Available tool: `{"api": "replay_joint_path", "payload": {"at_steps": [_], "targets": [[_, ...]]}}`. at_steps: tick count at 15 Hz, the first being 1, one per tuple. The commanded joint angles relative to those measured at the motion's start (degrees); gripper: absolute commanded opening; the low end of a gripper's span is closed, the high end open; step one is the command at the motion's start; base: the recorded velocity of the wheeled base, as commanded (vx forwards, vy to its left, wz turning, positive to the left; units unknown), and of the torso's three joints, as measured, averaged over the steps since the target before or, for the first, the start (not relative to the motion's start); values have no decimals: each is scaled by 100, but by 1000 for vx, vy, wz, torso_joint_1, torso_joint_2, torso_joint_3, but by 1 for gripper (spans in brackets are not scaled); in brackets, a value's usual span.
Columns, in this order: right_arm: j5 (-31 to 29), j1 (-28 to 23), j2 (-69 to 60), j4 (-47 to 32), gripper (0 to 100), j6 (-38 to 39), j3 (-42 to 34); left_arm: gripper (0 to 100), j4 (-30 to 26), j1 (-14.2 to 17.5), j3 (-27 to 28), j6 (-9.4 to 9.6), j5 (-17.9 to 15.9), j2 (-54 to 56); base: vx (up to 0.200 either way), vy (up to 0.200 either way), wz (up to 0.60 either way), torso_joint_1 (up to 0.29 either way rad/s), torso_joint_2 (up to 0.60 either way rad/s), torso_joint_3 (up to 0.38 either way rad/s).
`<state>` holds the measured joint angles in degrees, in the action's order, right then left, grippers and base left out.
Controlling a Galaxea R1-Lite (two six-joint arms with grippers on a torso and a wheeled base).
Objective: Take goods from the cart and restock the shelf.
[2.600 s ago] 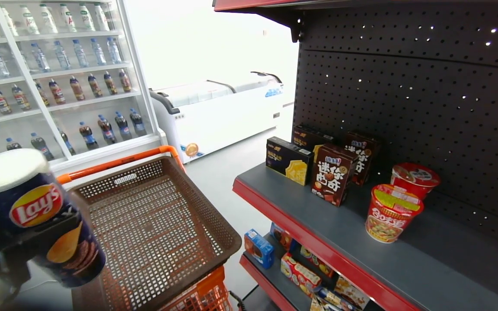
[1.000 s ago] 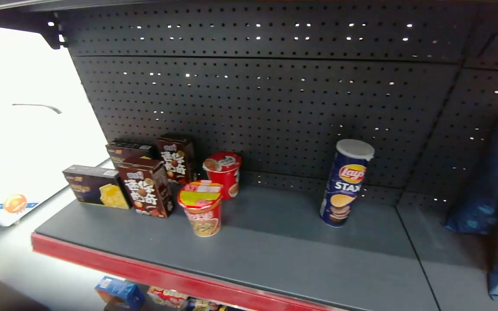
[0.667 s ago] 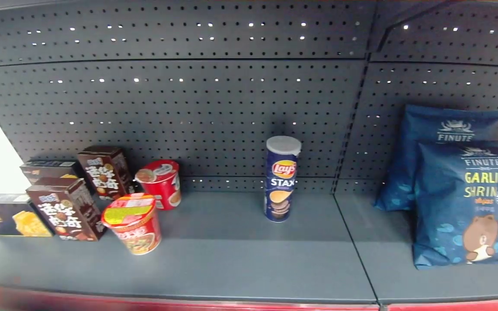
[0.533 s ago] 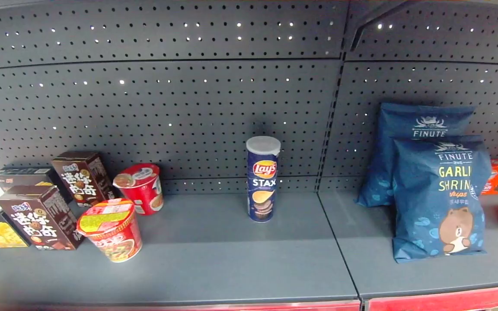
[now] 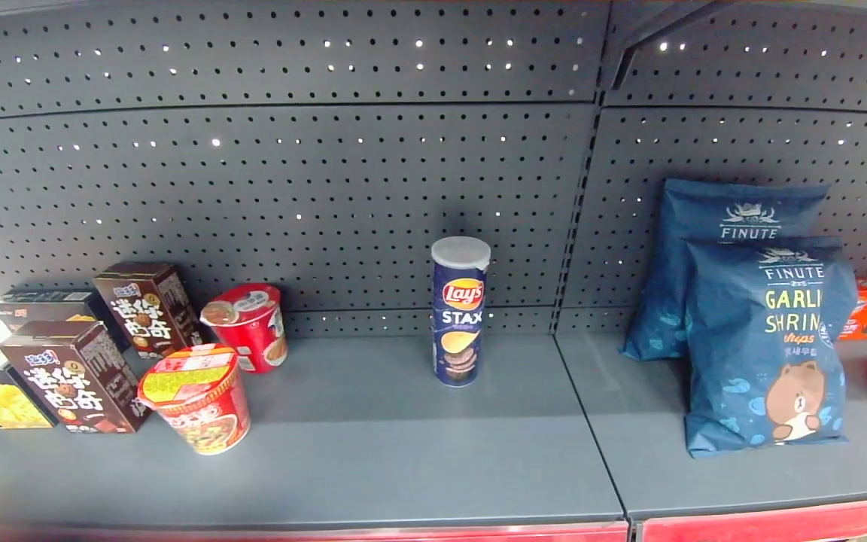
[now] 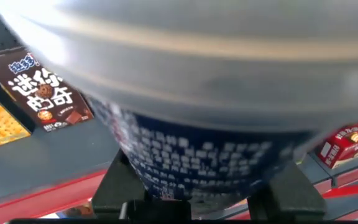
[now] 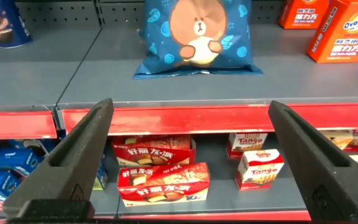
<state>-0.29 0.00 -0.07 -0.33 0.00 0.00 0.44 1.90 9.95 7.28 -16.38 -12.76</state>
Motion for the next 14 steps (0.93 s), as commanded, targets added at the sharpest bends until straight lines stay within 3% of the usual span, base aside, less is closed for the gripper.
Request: {"api": "replay_joint_path", "payload": {"at_steps": [1,3,6,12,14], "targets": [[-6,0,7,-2,100,0,0,0,-123,-6,-2,2,4,134,0,0,0,0,0,0],[-6,0,7,-2,100,9,0,0,-554,-6,7,2,-5,468,0,0,600,5,0,5],[-15,0,7,-2,100,18,0,0,-852,-32,25,2,-5,854,0,0,0,0,0,0],[-67,62,227,-29,100,-404,35,0,-835,-23,148,2,30,916,0,0,0,0,0,0],[-138,26,253,-2,100,-158,70,0,-852,-32,332,2,135,907,0,0,0,0,0,0]]}}
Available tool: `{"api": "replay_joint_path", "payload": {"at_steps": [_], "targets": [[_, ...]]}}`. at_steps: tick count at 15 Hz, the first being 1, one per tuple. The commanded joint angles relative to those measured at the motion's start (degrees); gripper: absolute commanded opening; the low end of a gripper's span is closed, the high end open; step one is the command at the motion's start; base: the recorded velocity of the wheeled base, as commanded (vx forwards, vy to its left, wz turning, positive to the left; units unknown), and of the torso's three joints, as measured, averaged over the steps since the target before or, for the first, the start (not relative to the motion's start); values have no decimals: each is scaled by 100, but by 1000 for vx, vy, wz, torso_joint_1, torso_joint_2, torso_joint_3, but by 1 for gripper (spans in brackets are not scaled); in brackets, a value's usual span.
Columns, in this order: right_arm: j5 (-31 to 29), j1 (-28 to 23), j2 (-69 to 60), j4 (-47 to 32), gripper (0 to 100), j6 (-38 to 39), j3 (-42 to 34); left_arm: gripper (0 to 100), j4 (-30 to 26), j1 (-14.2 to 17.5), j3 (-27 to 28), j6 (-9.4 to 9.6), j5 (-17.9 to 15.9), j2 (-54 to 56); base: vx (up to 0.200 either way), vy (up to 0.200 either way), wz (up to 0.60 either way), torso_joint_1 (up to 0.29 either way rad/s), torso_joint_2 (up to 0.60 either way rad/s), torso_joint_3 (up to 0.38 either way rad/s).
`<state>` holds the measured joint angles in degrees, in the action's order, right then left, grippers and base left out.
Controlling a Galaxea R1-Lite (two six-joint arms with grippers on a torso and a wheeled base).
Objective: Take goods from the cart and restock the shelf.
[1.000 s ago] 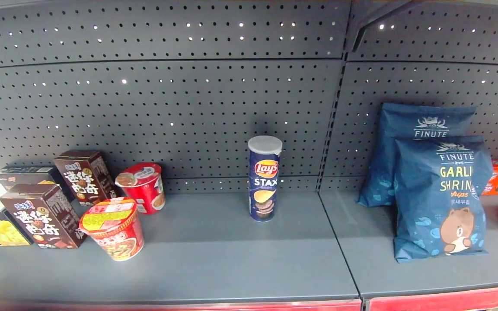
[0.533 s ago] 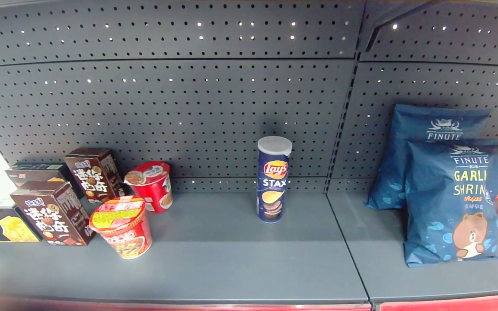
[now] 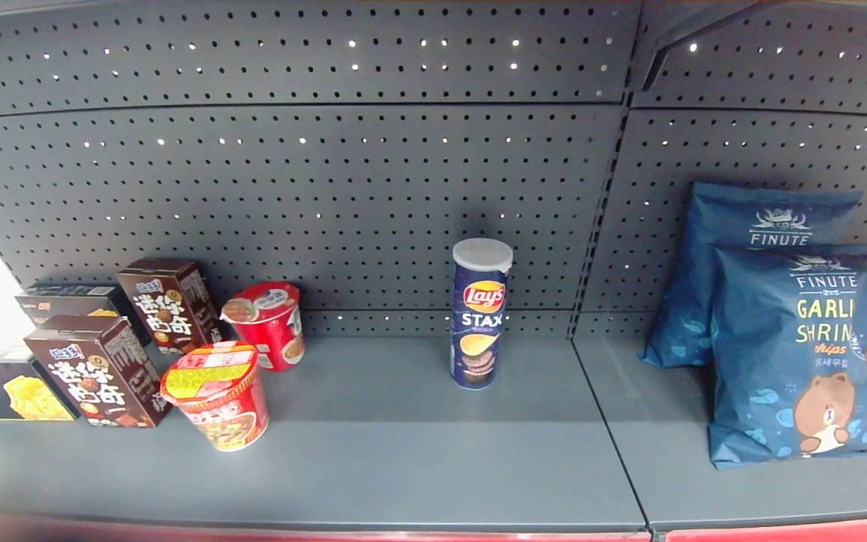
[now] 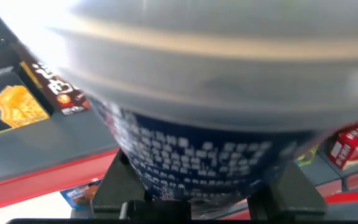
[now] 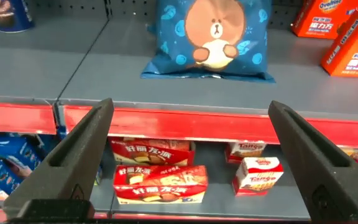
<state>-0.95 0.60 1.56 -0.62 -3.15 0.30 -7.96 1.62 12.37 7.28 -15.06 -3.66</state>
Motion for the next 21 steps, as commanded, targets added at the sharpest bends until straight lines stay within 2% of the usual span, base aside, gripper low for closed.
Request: {"api": "replay_joint_path", "payload": {"at_steps": [1,2,3,4,7,9,10,12,13,14,17,19,20,21], "targets": [[-362,-192,1215,36,100,1765,928,0,-21,5,134,-7,20,-12,0,0,0,0,0,0],[-300,98,2437,89,100,2143,1859,0,-21,5,99,-7,38,-3,0,0,0,0,0,0],[-239,160,2454,106,100,1897,1938,0,-21,14,90,-7,47,-3,0,0,0,0,0,0],[526,696,2815,185,100,-195,2193,0,-21,49,116,2,108,-56,0,0,0,0,0,0],[1159,1549,3421,493,100,288,2158,0,-4,93,-24,2,73,-65,0,0,0,0,0,0],[1317,2217,4159,924,100,517,2430,0,-13,22,-16,-7,64,-65,0,0,0,0,0,0],[1580,2454,4696,1134,100,525,2650,0,-13,-48,19,-121,64,-179,0,0,0,0,0,0],[1985,2542,5680,1249,100,455,3134,0,-13,-92,266,-403,64,-513,0,0,0,0,0,0],[1932,2621,6128,1460,100,376,3415,0,14,-127,380,-596,55,-663,0,0,0,0,0,0],[1958,2656,6576,1653,100,332,3635,0,14,-224,485,-701,38,-777,0,0,0,0,0,0],[2565,2489,7877,2488,100,-90,4197,0,-13,-637,459,-710,64,-812,0,0,0,0,0,0],[3075,2269,8615,2725,100,-397,4724,0,-13,-654,459,-710,55,-821,0,0,0,0,0,0],[3075,2269,8615,2725,100,-397,4724,0,-13,-654,459,-710,55,-821,0,0,0,0,0,0],[3699,2058,9310,2971,100,-749,5190,0,-13,-672,468,-710,38,-830,0,0,0,0,0,0]]}}
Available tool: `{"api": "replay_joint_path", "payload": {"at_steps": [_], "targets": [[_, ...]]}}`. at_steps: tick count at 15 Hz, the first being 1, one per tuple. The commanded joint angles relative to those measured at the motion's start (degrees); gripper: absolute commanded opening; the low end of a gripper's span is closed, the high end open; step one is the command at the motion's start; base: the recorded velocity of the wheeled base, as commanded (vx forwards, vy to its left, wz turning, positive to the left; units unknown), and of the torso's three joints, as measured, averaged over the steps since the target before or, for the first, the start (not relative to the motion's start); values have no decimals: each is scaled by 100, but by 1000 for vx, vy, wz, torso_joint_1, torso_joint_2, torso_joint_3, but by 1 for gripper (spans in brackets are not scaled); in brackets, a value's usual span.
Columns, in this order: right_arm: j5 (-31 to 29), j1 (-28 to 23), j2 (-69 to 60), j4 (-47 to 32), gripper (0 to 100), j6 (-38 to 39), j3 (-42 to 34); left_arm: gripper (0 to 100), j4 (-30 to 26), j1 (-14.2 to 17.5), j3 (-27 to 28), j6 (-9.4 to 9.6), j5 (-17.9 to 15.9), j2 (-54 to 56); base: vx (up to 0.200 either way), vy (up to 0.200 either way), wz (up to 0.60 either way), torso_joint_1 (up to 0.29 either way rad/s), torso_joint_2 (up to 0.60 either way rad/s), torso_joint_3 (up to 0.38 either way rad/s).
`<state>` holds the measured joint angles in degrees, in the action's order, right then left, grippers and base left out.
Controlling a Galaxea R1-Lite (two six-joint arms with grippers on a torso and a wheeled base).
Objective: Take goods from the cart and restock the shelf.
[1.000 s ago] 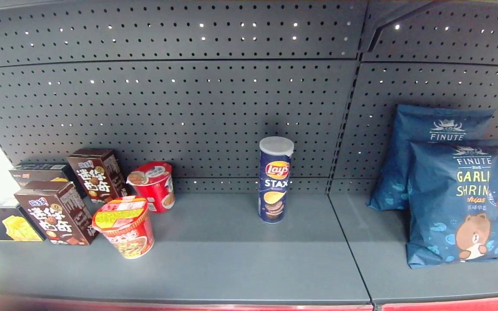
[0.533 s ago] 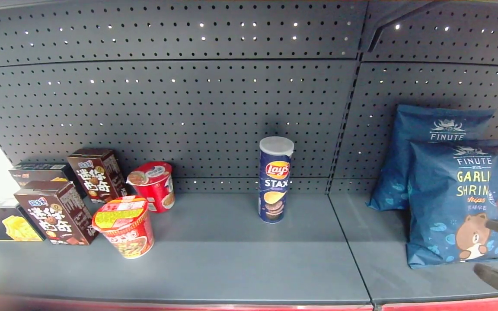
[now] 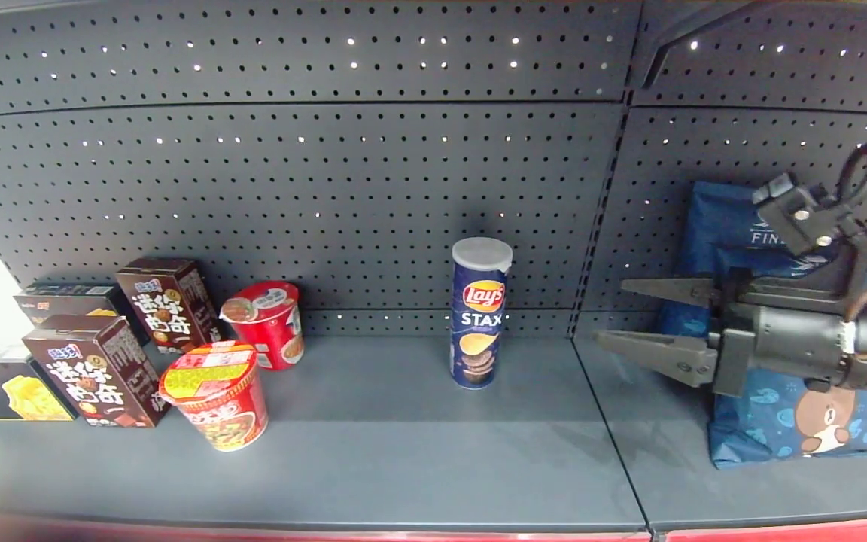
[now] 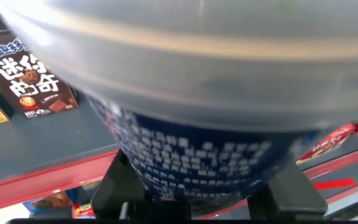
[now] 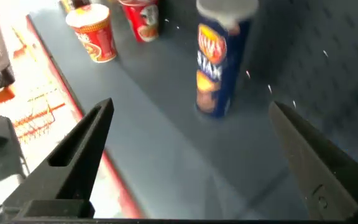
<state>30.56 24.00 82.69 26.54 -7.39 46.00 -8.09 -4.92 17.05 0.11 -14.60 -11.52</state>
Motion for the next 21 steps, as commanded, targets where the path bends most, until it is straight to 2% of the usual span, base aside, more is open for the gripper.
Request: {"api": "replay_joint_path", "payload": {"at_steps": [1,4,6,7,16,21], "targets": [[618,-300,1408,326,100,-377,762,0,1,-61,17,-2,1,-52,0,0,0,0,0,0],[996,-256,2067,607,100,-377,1052,0,1,-149,44,-2,1,-70,0,0,0,0,0,0],[996,-256,2067,607,100,-377,1052,0,1,-149,44,-2,1,-70,0,0,0,0,0,0],[1075,-221,2568,686,100,-377,1403,0,1,-158,35,-2,10,-87,0,0,0,0,0,0],[1277,52,3886,765,100,-360,2590,0,-8,-140,-18,-11,28,-78,0,0,0,0,0,0],[1286,78,4343,783,100,-351,3012,0,-17,-132,-62,-11,37,-35,0,0,0,0,0,0]]}}
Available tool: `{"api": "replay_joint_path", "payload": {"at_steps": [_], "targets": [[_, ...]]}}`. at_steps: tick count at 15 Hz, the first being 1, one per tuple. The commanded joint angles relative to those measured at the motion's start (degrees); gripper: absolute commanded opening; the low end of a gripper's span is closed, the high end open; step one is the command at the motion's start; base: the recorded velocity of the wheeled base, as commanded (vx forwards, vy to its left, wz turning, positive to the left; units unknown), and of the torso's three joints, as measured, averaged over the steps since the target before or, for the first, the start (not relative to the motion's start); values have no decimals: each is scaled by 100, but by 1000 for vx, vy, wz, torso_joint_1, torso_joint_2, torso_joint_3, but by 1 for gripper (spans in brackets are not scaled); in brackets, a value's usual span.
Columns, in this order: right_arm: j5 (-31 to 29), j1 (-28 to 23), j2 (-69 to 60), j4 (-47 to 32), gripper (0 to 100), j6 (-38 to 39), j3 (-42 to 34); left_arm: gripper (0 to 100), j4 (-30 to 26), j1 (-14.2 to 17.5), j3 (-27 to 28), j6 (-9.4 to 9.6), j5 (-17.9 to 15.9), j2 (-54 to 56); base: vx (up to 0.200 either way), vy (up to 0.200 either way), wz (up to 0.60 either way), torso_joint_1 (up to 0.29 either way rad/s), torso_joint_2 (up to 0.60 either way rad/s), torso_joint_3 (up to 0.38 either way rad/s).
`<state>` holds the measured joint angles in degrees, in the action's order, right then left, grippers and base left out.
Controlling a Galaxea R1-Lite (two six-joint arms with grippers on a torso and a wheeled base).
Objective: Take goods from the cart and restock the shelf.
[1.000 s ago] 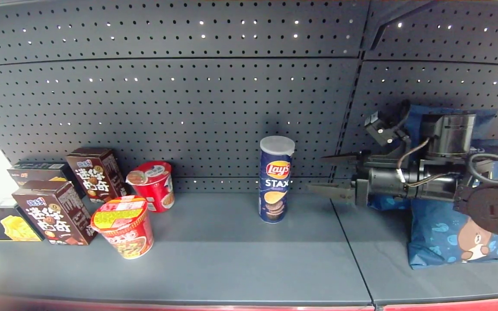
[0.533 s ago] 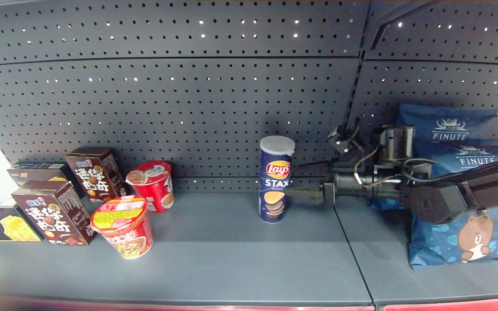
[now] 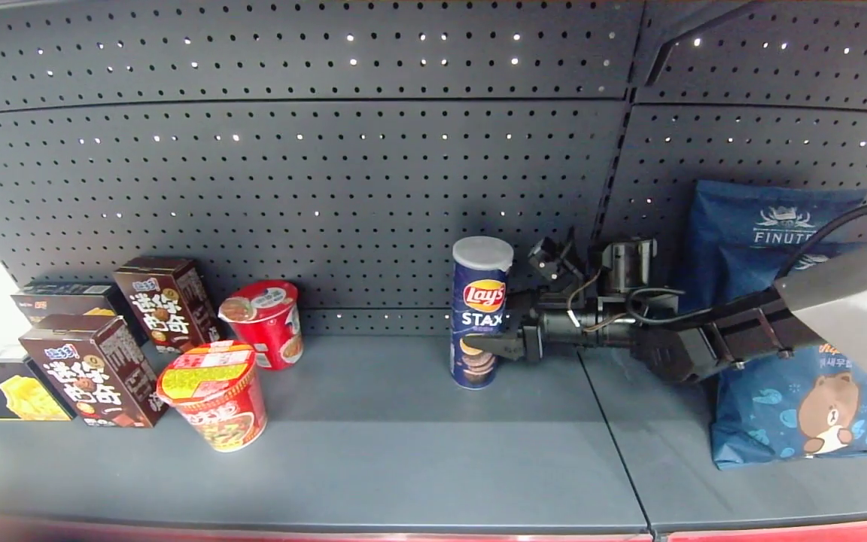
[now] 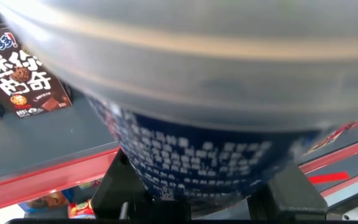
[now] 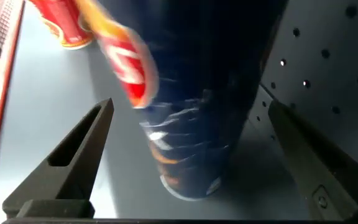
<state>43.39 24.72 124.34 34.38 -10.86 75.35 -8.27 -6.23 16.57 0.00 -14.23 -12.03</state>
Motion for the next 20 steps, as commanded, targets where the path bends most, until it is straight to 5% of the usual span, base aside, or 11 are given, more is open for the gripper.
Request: {"api": "replay_joint_path", "payload": {"at_steps": [1,7,8,13,20], "targets": [[3,6,213,-1,100,-4,111,0,0,8,-22,0,-1,17,0,0,0,0,0,0],[56,15,600,-10,100,5,481,0,0,8,-92,0,-1,34,0,0,0,0,0,0],[117,24,617,-19,0,14,533,0,0,8,-101,0,-1,69,0,0,0,0,0,0],[21,156,169,-36,0,93,199,0,0,8,-365,9,8,280,0,0,0,0,0,0],[-1016,885,-1316,-72,0,374,-1049,0,18,-10,-303,9,-10,351,0,0,0,0,0,0]]}}
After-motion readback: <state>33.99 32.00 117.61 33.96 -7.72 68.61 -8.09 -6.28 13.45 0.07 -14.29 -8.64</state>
